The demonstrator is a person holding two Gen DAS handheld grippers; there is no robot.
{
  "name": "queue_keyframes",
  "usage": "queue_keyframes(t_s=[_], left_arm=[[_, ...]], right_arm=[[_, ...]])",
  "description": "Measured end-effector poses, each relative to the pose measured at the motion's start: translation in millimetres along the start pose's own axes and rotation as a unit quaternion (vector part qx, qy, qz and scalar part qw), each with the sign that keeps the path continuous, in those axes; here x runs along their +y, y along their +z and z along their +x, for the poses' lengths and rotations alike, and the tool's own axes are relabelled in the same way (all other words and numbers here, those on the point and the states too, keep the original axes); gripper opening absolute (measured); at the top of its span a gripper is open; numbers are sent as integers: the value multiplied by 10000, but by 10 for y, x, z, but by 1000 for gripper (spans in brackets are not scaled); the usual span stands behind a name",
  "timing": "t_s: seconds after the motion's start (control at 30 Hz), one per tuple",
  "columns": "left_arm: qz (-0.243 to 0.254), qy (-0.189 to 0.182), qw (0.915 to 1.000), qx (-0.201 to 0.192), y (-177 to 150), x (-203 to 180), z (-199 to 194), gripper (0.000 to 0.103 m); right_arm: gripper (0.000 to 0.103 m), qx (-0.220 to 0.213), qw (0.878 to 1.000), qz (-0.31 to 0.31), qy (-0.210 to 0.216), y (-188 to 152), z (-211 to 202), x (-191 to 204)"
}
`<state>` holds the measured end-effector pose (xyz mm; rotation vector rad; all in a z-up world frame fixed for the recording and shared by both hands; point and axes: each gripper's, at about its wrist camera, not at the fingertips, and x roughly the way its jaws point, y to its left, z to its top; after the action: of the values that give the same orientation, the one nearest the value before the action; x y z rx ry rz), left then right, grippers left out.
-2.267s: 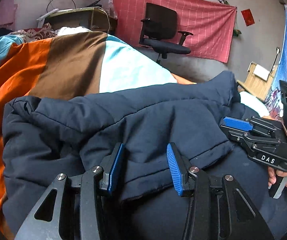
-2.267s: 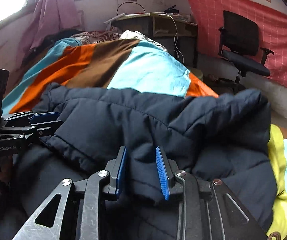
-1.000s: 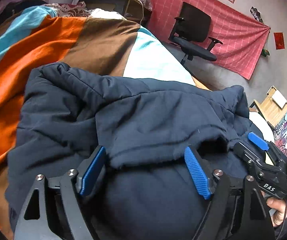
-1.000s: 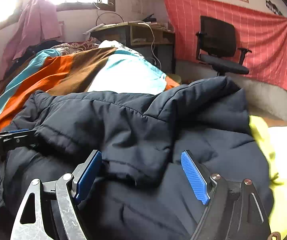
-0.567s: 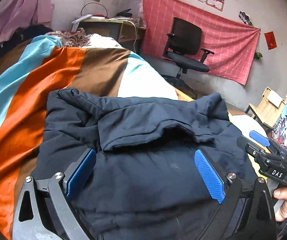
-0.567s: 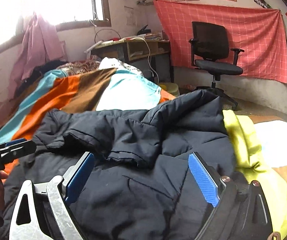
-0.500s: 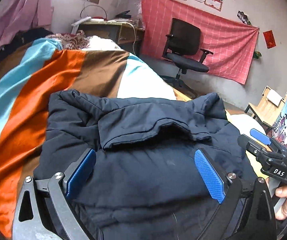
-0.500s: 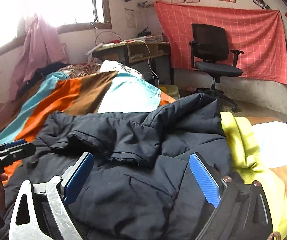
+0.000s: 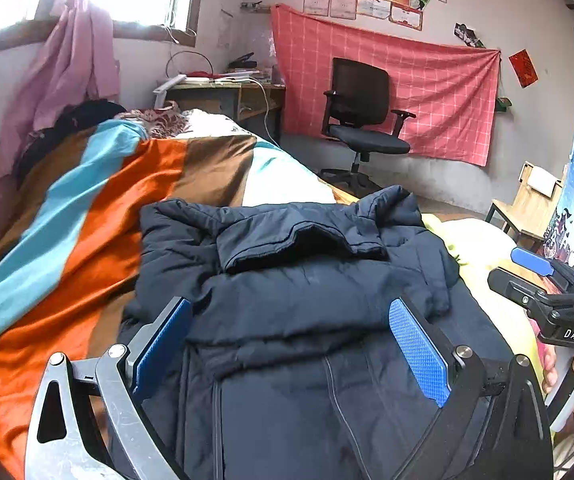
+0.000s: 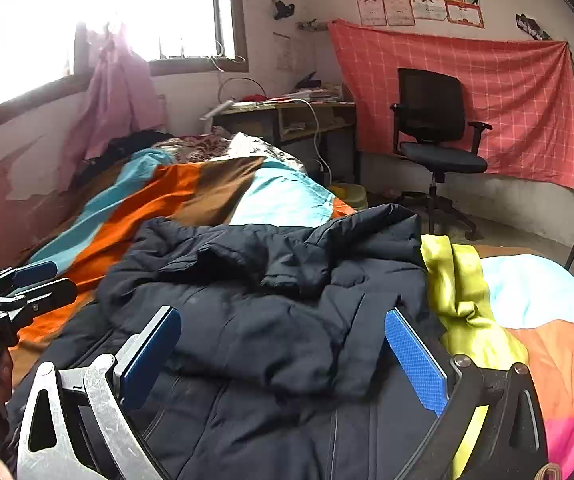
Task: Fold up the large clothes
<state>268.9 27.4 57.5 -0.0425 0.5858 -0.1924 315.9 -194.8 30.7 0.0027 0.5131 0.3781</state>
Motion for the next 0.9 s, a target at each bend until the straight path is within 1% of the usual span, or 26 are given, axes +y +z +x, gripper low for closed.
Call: queue_keyframes(t_s=[0.17, 0.33, 0.5, 0.6, 0.73, 0.83, 0.9], left_arm=[[5, 142, 9998, -161, -140, -98, -347, 97], [128, 148, 9996, -194, -344, -163, -582, 97], [348, 155, 9993, -45, -593, -220, -684, 97], [439, 183, 9988, 72, -715, -209, -706, 97], [459, 173, 9986, 212, -871, -149, -756, 97], [473, 116, 9982, 355, -991, -90, -793, 97], [581, 90, 9972, 454, -1074, -76, -829, 97]], right_arm=[[103, -97, 9999, -88, 91, -123, -383, 89], [103, -182, 9990, -331, 244, -252, -754, 251], [103, -183, 9961, -822, 281, -408, -1053, 421], [103, -132, 9915, -1275, 223, -555, -1199, 512], [103, -29, 9827, -1847, 99, -771, -1294, 600], [103, 126, 9791, -2028, 128, -914, -1302, 629], [103, 248, 9774, -2089, 190, -993, -1289, 634]])
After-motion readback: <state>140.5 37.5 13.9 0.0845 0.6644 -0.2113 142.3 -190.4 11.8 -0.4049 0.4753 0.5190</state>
